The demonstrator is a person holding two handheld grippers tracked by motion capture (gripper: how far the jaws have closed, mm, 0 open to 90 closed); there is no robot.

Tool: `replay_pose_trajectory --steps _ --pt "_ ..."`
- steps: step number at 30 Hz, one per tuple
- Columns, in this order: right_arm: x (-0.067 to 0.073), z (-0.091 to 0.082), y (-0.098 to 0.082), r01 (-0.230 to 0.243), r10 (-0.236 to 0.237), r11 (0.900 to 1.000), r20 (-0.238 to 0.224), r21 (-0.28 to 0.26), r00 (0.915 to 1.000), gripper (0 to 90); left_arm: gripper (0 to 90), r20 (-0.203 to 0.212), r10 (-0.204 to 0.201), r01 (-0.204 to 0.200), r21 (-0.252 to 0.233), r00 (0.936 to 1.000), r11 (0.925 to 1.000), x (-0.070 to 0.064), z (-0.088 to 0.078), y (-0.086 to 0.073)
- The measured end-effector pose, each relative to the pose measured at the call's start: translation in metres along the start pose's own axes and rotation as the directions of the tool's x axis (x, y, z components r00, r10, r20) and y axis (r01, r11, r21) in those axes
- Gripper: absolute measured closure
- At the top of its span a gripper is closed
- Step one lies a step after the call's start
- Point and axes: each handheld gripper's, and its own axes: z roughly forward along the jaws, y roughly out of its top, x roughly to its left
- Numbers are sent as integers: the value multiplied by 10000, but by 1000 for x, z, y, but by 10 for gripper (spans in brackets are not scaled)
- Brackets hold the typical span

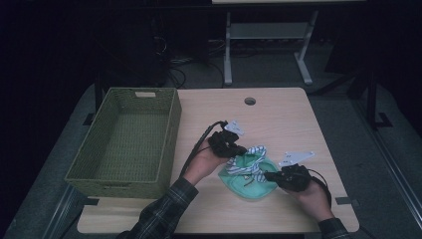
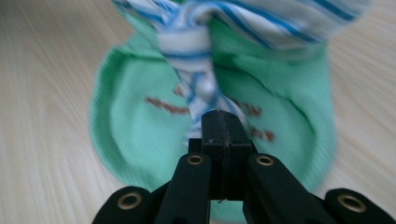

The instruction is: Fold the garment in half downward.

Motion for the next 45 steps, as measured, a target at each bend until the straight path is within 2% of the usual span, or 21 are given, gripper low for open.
replay_pose_trajectory --steps 1,3,6,10,14,17,19,25,29,32,36,38,40,45 --pt "1 2 2 60 -60 10000 -65 -39 10000 896 890 -19 118 -118 -21 9999 9999 1 -3 1" --pt "5 8 8 223 -224 9997 -70 -43 9997 896 890 -18 16 -16 -143 10000 9999 0 -6 2" --pt "4 16 13 244 -246 9995 -119 -190 9996 897 890 -7 167 -168 -270 9999 9995 -2 -9 4" --pt "0 22 20 35 -38 9991 -67 -414 10000 898 890 137 268 -264 -286 9995 9992 -7 -11 6" --pt "-9 26 22 -192 191 9978 -21 -634 9998 898 889 420 365 -352 -308 9985 9989 -17 -5 6" --pt "-13 29 19 -386 385 9980 -32 -490 9993 898 889 617 639 -636 -69 9960 9980 -24 5 6" --pt "-17 29 14 -347 349 9989 54 -309 9994 898 889 737 634 -633 -27 9953 9980 -29 13 5" --pt "-29 20 2 -742 748 9971 375 -159 9965 897 889 844 774 -787 118 9934 9968 -38 25 4" --pt "-36 0 -8 -951 968 9951 750 -260 9925 897 889 960 899 -921 196 9913 9956 -45 32 3" --pt "-36 -8 -15 -1012 1026 9947 824 -204 9913 897 889 1047 966 -997 249 9898 9947 -49 37 2" --pt "-36 -12 -24 -981 979 9952 982 -28 9903 897 888 1154 1059 -1113 417 9877 9929 -54 45 0" --pt "-39 -14 -26 -1086 1088 9941 1093 -72 9880 897 888 1247 1084 -1162 566 9863 9916 -58 51 -1" --pt "-43 -17 -26 -1072 1082 9941 1406 -150 9841 897 888 1320 1086 -1178 639 9853 9910 -59 57 -4" --pt "-49 -19 -27 -1197 1198 9928 1721 -110 9778 897 887 1507 1170 -1339 1068 9816 9852 -65 73 -12"
